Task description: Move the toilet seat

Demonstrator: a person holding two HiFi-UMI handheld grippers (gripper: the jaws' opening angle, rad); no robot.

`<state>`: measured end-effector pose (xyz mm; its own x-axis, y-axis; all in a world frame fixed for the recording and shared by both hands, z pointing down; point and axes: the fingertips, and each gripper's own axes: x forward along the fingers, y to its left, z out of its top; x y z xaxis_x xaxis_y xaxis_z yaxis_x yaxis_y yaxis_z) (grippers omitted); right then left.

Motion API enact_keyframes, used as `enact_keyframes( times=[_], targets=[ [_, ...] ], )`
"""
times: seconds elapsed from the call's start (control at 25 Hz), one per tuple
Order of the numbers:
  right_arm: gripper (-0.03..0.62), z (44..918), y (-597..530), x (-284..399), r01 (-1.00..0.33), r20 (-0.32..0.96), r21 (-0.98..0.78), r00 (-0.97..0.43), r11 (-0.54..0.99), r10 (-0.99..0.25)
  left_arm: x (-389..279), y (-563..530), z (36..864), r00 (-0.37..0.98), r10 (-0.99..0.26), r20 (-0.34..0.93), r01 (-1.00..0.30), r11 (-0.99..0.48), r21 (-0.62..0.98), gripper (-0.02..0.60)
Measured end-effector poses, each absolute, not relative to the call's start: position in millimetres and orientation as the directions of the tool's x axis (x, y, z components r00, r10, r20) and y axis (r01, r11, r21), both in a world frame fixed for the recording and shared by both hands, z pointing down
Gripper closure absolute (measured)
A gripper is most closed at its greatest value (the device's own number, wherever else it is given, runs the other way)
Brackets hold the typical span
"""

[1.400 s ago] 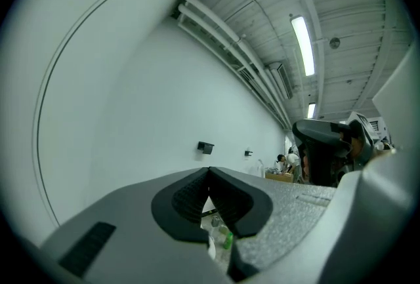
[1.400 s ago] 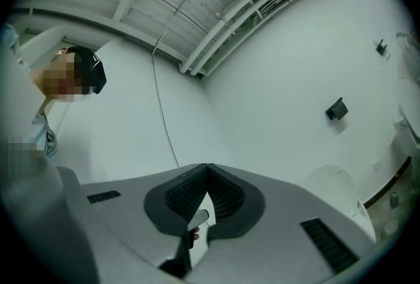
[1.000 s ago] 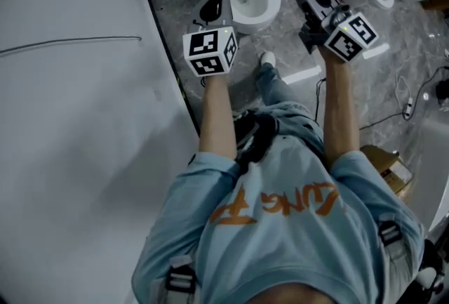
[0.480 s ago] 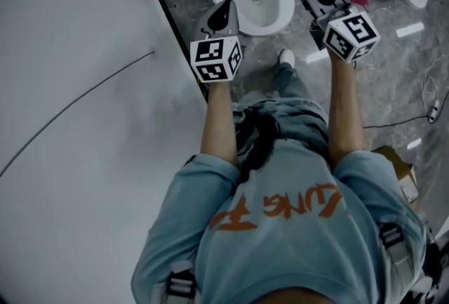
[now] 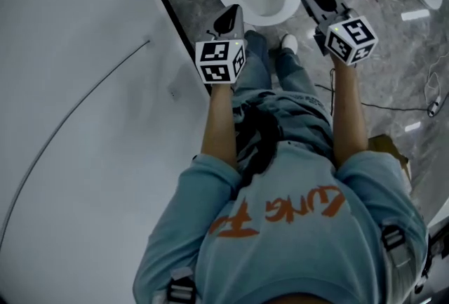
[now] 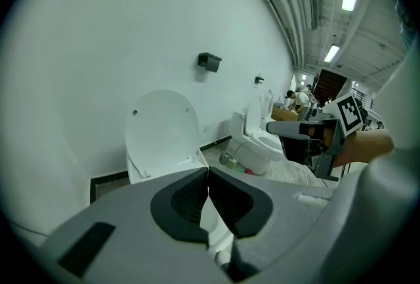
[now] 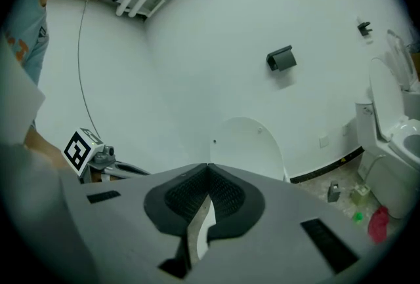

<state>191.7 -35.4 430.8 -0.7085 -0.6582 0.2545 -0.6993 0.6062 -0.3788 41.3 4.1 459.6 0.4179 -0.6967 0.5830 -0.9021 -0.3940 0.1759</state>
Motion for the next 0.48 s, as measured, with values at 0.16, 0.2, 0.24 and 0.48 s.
enact_keyframes(
  times=[0.16, 0.2, 0.24, 0.48],
  targets=[
    [0.594, 471, -25, 180, -0.678, 0.362, -0.379, -0.735, 0.630, -0.573, 55, 8, 507, 0.452, -0.609, 0.651, -0.882, -0.415, 0.224, 0.584],
    [0.594, 482, -24, 178, -0.672, 0.386, -0.379, -0.740, 0.636, -0.552, 59, 10, 519, 0.464, -0.585, 0.665, -0.873, -0.428, 0.232, 0.584],
    [0.594, 493, -24, 176, -0.666, 0.405, -0.378, -0.743, 0.642, -0.532, 62, 10, 533, 0.474, -0.564, 0.676, -0.866, -0.439, 0.241, 0.584],
    [0.594, 561, -30, 170, -0.624, 0.483, -0.379, -0.763, 0.684, -0.429, 68, 9, 603, 0.461, -0.493, 0.738, -0.856, -0.465, 0.224, 0.584]
  ],
)
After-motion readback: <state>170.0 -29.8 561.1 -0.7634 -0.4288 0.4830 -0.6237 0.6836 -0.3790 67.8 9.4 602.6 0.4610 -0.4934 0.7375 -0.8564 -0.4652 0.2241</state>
